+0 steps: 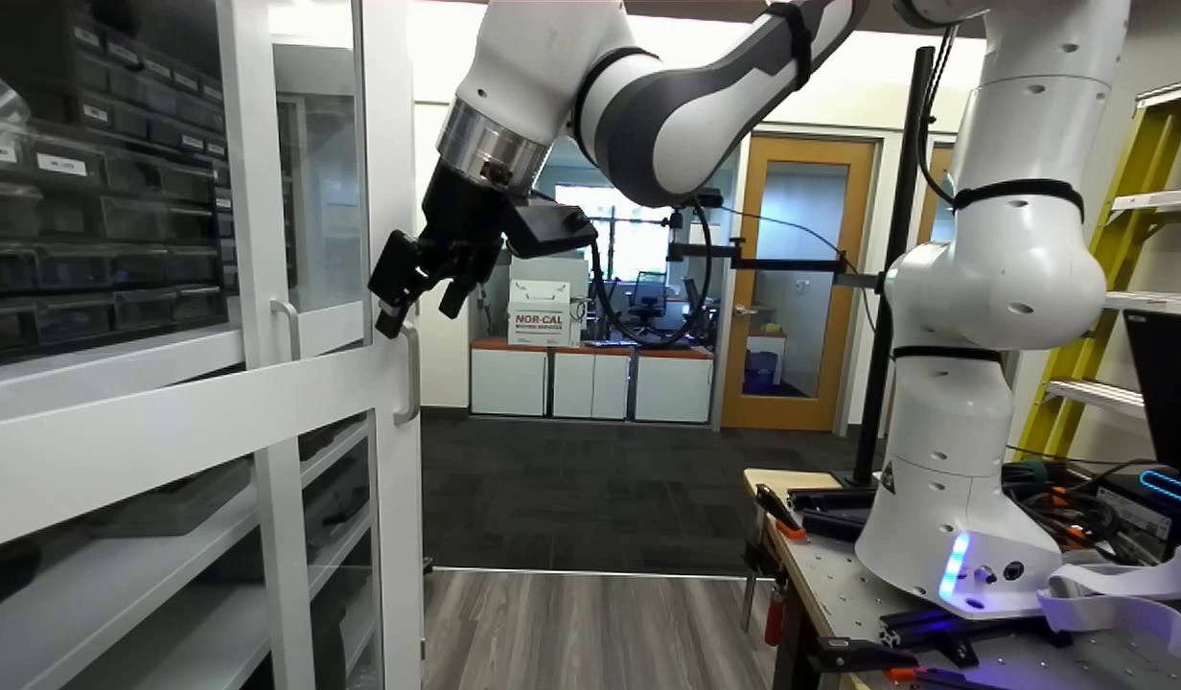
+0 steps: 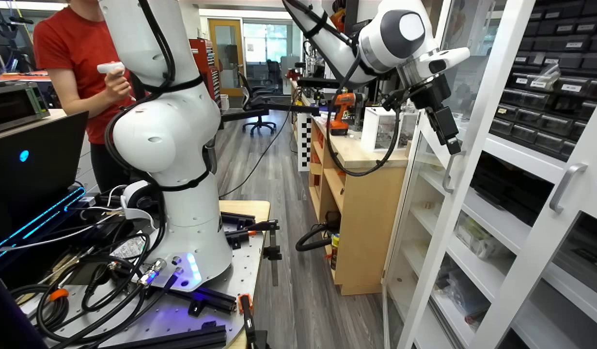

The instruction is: Close the cabinet door

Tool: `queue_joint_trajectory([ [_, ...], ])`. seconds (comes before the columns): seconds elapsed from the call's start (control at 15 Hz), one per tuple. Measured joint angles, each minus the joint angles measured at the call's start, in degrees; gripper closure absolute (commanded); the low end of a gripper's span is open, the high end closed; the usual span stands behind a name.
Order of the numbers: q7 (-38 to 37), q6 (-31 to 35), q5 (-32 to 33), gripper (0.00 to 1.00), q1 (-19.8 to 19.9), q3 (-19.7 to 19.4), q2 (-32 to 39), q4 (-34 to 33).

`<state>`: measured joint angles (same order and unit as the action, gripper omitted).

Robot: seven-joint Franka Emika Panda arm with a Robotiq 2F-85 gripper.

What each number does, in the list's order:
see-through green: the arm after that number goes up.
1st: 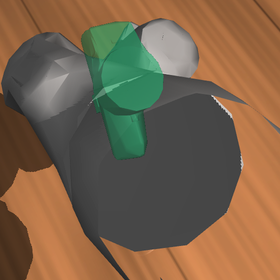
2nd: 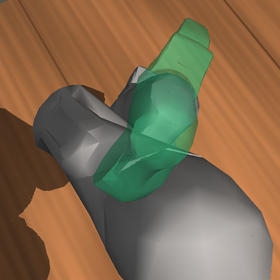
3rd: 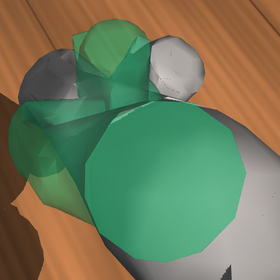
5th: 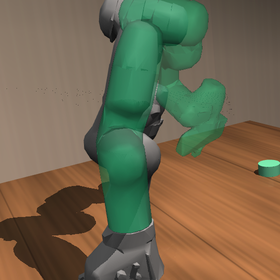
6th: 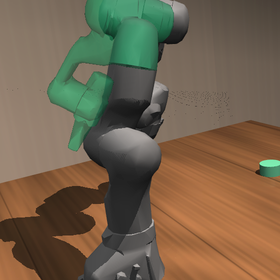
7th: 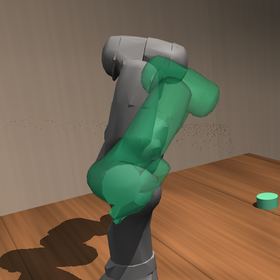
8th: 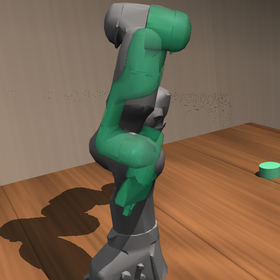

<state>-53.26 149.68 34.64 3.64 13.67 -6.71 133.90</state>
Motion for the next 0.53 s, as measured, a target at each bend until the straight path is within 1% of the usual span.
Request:
queue_joint_trajectory([
  [0.07,-0.20,0.36,0.00,0.00,-0.03,-0.52,0.30,0.00],
  [0.13,-0.35,0.67,0.00,0.21,-0.05,-1.04,0.56,0.00],
  [0.27,-0.84,1.49,0.00,0.33,0.26,-1.45,1.20,0.01],
  [0.53,-1.08,4.12,0.00,0.61,0.33,-1.98,2.07,0.09],
])
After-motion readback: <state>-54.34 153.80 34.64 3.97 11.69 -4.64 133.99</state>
